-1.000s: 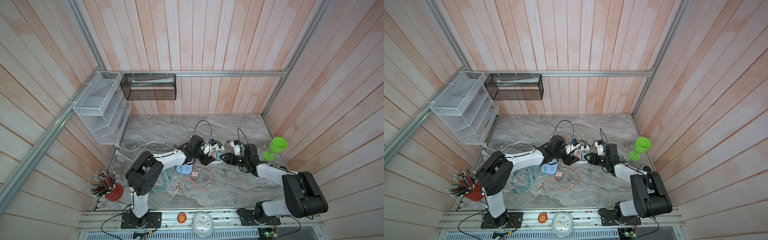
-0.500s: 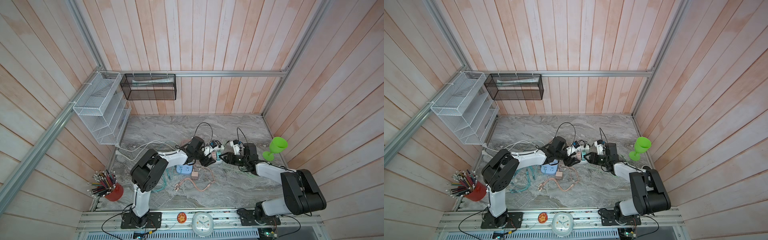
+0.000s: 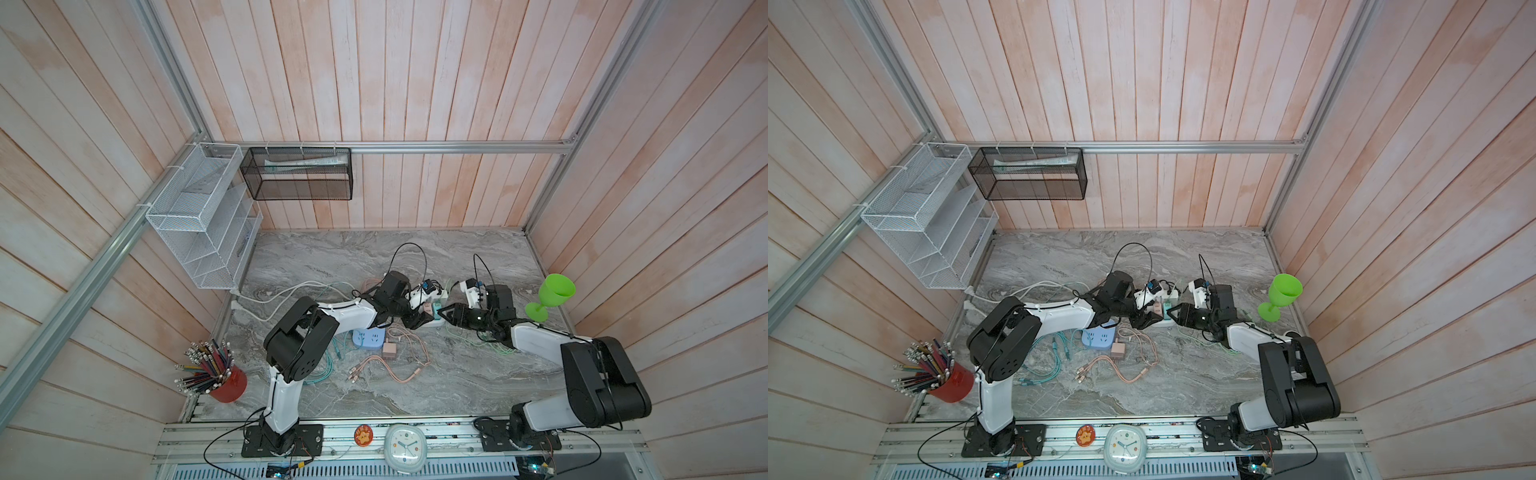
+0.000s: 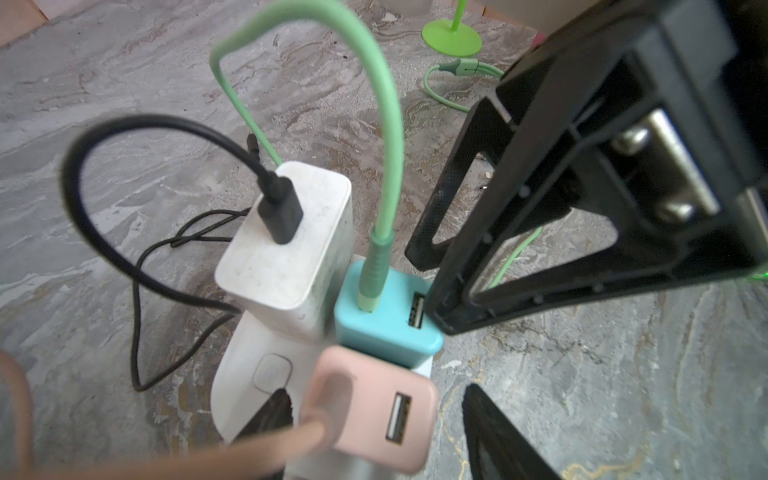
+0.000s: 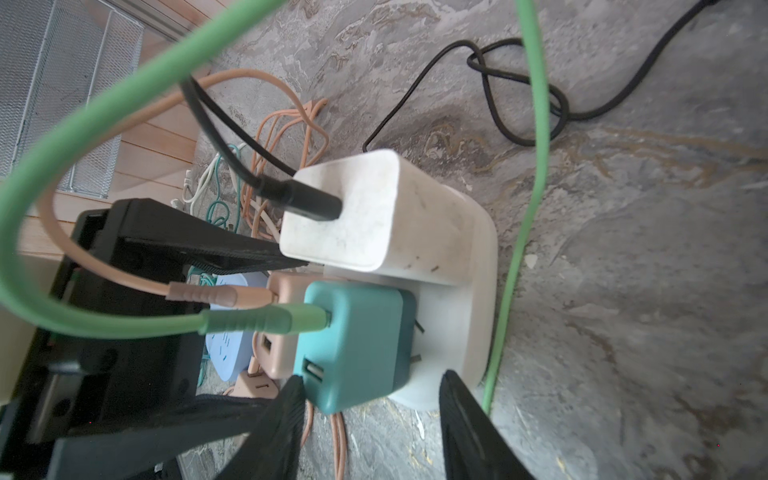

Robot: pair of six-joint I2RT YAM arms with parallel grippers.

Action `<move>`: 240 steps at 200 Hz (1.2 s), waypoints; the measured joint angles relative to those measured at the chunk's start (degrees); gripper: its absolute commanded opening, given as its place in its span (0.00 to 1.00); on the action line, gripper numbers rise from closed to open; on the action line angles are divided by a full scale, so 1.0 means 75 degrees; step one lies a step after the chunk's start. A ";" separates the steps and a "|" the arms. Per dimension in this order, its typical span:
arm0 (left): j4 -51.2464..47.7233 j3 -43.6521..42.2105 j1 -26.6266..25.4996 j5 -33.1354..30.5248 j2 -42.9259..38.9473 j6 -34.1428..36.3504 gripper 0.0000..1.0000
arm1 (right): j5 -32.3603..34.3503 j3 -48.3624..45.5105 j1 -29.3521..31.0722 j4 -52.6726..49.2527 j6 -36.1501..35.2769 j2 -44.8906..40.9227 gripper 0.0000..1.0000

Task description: Pull the plug off the socket

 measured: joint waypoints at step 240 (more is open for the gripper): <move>0.0198 0.0204 0.0003 0.0096 0.0338 0.0819 0.42 | 0.0000 0.0568 -0.0009 -0.0280 -0.0058 0.0478 0.48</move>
